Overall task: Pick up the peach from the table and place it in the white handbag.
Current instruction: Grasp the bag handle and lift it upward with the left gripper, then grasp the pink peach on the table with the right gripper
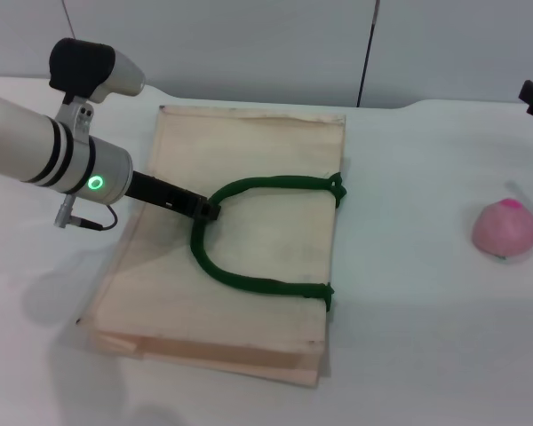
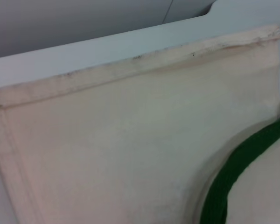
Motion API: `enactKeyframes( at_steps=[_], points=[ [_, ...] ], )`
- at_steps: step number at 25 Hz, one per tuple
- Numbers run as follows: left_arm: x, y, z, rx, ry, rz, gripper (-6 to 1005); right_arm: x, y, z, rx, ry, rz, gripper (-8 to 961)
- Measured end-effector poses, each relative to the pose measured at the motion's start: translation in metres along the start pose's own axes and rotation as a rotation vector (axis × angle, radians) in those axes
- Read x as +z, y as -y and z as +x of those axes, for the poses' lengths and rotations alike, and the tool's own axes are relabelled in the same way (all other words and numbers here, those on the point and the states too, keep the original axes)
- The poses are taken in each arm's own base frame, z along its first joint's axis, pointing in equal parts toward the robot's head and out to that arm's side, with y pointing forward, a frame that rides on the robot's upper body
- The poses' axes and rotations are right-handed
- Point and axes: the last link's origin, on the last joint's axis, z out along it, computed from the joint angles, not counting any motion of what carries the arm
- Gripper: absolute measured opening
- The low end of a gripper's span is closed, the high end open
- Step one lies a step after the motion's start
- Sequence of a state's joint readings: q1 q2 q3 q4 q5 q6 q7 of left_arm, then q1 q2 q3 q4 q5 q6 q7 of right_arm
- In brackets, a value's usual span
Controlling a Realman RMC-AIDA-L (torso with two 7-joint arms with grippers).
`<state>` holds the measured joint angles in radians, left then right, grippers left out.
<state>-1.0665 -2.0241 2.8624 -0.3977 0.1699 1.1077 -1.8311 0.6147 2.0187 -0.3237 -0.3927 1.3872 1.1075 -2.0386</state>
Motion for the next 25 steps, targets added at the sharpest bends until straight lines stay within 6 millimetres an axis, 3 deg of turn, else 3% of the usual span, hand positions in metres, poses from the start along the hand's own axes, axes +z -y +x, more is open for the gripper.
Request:
enactKeyframes(
  at_steps=[9,13,25],
  points=[
    [-0.001,-0.001,0.009,-0.023,-0.073,-0.015,144,-0.001,-0.001,0.003,0.011,-0.022,-0.012,796],
    [-0.01,-0.003,0.015,-0.024,-0.146,-0.069,120,0.0,-0.002,0.001,-0.014,-0.104,-0.056,797],
    [-0.076,-0.017,0.025,0.019,-0.459,-0.354,120,0.006,-0.019,0.008,-0.123,-0.365,-0.222,797]
  ],
)
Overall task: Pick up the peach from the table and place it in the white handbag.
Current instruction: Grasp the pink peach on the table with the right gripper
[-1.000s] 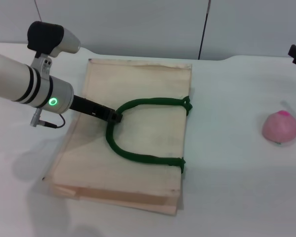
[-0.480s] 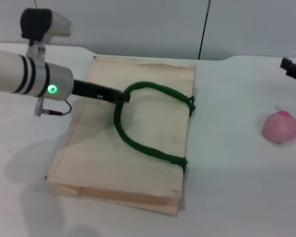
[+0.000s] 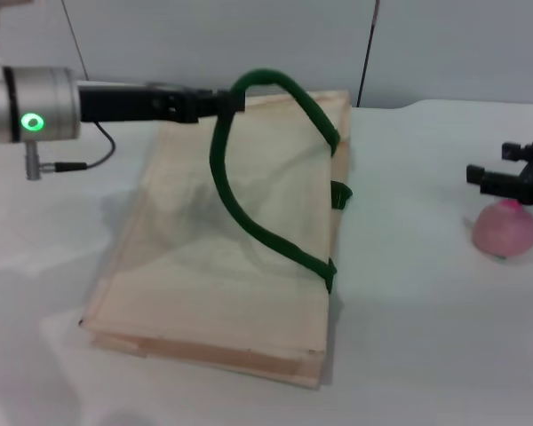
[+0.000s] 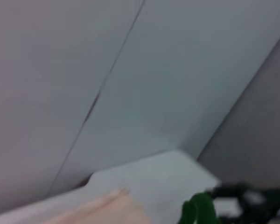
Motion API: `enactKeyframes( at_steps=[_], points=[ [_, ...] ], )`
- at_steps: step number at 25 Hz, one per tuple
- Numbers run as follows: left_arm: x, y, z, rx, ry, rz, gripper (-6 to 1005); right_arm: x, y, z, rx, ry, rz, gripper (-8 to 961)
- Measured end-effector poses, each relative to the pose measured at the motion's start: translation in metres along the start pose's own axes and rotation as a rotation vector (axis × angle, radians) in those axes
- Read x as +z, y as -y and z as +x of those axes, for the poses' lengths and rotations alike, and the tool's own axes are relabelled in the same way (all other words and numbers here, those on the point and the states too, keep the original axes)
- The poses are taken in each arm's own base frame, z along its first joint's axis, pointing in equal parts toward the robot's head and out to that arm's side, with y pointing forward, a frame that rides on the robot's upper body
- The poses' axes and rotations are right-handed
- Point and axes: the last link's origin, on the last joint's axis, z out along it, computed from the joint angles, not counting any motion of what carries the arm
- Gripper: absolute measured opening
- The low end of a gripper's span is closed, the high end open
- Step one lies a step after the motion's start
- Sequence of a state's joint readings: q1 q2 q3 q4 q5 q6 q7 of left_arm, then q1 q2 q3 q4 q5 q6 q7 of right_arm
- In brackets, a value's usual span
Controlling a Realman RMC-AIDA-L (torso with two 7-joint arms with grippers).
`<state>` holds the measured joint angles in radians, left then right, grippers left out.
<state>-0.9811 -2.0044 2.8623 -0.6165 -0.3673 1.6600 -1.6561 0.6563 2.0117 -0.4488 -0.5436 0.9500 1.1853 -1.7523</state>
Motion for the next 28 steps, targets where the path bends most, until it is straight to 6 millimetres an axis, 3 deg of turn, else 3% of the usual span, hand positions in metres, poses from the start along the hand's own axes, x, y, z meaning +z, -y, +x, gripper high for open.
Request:
enactKeyframes(
  at_steps=[10,28],
  points=[
    [-0.032,-0.019,0.018,0.033,-0.159,-0.165,120,-0.003,0.004,0.01,-0.009,-0.129,0.009,798],
    [-0.045,-0.024,0.026,0.049,-0.241,-0.205,120,-0.003,0.004,0.019,-0.006,-0.235,0.011,777]
  ],
)
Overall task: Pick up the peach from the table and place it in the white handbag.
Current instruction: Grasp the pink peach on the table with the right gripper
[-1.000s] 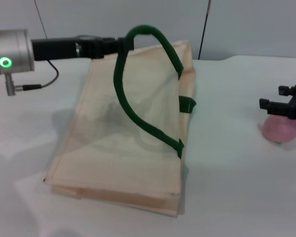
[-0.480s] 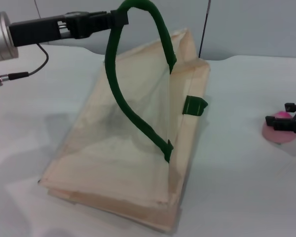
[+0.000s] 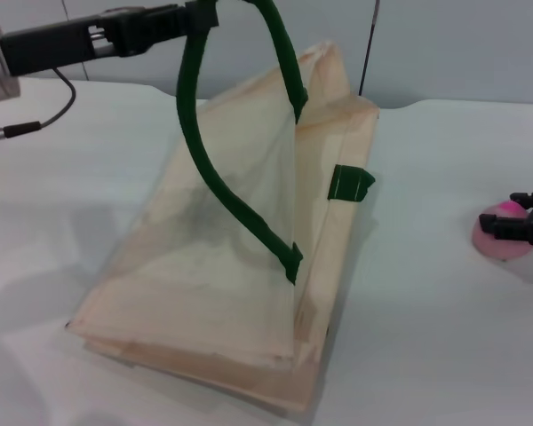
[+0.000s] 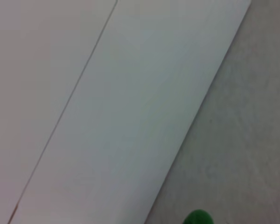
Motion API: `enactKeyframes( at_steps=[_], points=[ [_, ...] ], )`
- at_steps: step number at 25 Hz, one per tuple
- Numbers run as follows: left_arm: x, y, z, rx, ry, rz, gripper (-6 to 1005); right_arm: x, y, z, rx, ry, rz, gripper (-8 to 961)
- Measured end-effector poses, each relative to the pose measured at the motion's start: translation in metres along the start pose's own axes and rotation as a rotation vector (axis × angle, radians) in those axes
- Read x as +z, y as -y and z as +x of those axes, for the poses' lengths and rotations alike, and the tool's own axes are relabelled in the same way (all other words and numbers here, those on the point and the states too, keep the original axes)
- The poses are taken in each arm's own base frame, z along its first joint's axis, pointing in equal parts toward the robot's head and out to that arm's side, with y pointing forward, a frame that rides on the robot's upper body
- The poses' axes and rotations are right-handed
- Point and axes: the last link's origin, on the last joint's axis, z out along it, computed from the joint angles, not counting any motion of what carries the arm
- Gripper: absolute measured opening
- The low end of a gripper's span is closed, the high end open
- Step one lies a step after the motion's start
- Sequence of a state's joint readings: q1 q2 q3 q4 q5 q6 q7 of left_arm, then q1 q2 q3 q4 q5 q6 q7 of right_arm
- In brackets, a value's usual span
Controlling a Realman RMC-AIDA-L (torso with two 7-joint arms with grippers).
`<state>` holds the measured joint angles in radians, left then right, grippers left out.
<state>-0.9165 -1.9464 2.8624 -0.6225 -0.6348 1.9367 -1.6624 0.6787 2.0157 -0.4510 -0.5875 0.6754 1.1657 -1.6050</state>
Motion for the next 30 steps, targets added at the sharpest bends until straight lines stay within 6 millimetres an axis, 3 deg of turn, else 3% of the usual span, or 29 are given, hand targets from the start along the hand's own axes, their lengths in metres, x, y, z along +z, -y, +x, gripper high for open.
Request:
enactKeyframes(
  at_steps=[16,30],
  points=[
    [-0.005,-0.001,0.001,-0.002,-0.012,0.0,120,-0.007,-0.003,-0.004,-0.021,0.008,-0.036,465],
    [-0.008,0.0,0.001,-0.003,-0.021,0.005,120,-0.009,-0.01,-0.012,-0.049,0.036,-0.088,369]
  ],
)
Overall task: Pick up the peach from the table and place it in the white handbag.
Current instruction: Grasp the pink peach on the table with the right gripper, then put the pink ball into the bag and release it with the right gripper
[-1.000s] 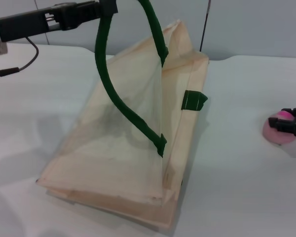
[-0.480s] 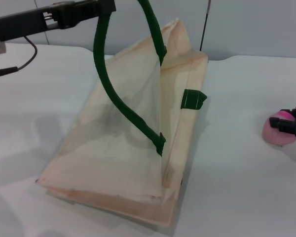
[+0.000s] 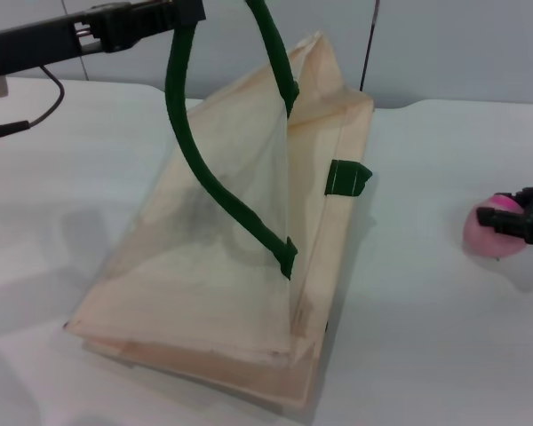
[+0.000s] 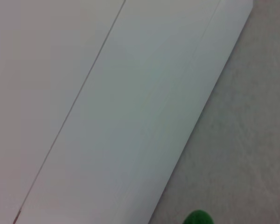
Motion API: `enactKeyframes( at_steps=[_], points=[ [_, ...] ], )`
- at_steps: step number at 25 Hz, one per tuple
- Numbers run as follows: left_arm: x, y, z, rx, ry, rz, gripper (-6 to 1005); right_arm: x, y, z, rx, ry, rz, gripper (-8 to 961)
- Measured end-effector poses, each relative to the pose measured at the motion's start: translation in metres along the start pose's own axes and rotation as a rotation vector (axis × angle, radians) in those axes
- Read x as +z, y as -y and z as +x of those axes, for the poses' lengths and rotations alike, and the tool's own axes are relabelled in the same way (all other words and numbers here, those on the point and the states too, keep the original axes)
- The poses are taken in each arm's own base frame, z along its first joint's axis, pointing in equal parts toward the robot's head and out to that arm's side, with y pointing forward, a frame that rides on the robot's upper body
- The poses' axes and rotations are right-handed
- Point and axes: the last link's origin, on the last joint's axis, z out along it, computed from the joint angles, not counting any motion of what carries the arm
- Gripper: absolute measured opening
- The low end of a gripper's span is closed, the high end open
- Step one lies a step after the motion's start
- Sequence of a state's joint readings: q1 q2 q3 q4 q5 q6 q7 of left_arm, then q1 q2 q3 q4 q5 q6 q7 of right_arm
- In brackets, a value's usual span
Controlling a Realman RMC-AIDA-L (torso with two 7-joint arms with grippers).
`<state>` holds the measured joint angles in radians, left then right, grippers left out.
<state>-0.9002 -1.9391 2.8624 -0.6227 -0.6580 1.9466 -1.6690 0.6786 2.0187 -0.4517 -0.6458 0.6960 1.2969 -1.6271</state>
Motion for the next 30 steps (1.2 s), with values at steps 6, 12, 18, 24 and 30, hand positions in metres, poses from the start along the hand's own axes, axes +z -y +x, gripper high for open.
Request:
enactKeyframes(
  at_steps=[6,12,18,24,30],
  points=[
    [0.0,0.0,0.002,0.005,-0.01,0.001,121,0.001,-0.016,-0.025,-0.071,0.09,-0.117,366],
    [0.001,0.0,0.003,0.007,-0.011,0.0,121,0.012,-0.047,-0.06,-0.195,0.183,-0.312,363],
    [0.004,0.0,0.004,0.009,-0.012,-0.007,121,0.038,-0.074,-0.086,-0.28,0.194,-0.443,361],
    [0.01,-0.001,0.006,0.01,-0.011,-0.019,121,0.064,-0.094,-0.103,-0.338,0.167,-0.487,361],
    [0.014,-0.002,0.01,0.017,-0.02,-0.034,121,0.088,-0.11,-0.115,-0.38,0.139,-0.493,362]
  ],
)
